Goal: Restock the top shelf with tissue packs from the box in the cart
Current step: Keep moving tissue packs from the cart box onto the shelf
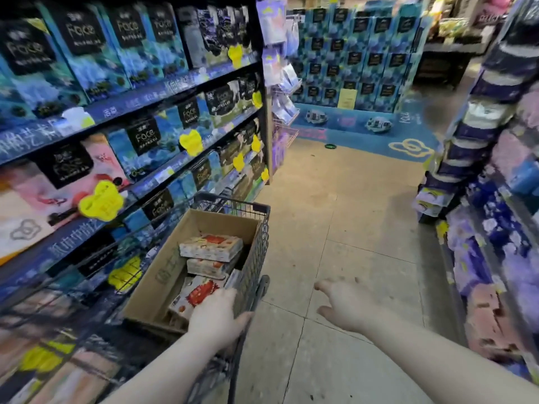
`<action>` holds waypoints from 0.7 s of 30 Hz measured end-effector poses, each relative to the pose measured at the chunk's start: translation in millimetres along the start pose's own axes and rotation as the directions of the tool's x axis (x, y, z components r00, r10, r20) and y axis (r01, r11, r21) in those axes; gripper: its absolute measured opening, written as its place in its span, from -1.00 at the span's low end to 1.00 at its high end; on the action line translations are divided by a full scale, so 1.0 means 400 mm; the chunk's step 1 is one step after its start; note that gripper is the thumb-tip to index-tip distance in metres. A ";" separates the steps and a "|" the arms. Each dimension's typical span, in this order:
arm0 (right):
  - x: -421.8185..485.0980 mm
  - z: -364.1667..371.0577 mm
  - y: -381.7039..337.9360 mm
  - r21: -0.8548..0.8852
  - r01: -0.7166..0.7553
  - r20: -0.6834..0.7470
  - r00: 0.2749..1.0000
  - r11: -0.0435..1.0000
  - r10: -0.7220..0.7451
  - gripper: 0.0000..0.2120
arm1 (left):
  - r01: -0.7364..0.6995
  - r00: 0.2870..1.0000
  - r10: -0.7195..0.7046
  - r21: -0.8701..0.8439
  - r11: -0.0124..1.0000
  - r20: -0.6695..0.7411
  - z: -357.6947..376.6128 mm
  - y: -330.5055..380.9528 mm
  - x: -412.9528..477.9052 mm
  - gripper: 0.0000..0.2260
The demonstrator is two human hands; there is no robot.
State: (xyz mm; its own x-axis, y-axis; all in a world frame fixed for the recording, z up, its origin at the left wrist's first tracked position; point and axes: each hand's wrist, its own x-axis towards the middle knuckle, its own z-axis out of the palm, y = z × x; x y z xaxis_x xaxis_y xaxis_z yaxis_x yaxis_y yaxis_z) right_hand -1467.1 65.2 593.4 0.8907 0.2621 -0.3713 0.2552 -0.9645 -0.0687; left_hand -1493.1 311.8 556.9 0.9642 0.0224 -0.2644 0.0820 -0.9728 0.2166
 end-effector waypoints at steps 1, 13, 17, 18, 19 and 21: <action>0.032 -0.009 0.007 -0.001 0.027 0.019 0.999 1.000 -0.026 -0.54 | 0.030 1.000 -0.030 0.000 1.000 0.008 0.002 -0.002 0.010 -0.49; 0.442 -0.107 -0.048 -0.066 0.300 0.148 0.946 0.952 -0.288 -0.58 | 0.468 0.884 -0.462 -0.114 0.876 0.080 -0.006 -0.198 0.253 -0.48; 0.604 -0.181 -0.076 -0.090 0.320 0.161 0.939 0.943 -0.304 -0.59 | 0.504 0.864 -0.493 -0.146 0.851 0.108 -0.028 -0.241 0.384 -0.43; 0.643 -0.199 -0.090 -0.080 0.337 0.156 0.934 0.938 -0.322 -0.59 | 0.513 0.858 -0.502 -0.149 0.845 0.108 -0.034 -0.251 0.411 -0.46; 0.682 -0.212 -0.107 -0.068 0.355 0.150 0.928 0.933 -0.342 -0.57 | 0.519 0.855 -0.509 -0.151 0.841 0.101 -0.039 -0.263 0.437 -0.48; 0.752 -0.221 -0.138 -0.041 0.384 0.159 0.914 0.922 -0.373 -0.53 | 0.547 0.837 -0.537 -0.161 0.822 0.105 -0.048 -0.284 0.473 -0.48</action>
State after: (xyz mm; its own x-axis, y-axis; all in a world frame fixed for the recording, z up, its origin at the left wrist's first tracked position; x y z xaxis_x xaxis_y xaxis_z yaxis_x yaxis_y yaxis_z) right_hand -1179.9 200.4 567.3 0.6589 0.5943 -0.4611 0.5928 -0.7876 -0.1682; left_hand -1315.1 430.9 500.4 0.7367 0.5168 -0.4362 0.6353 -0.7500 0.1843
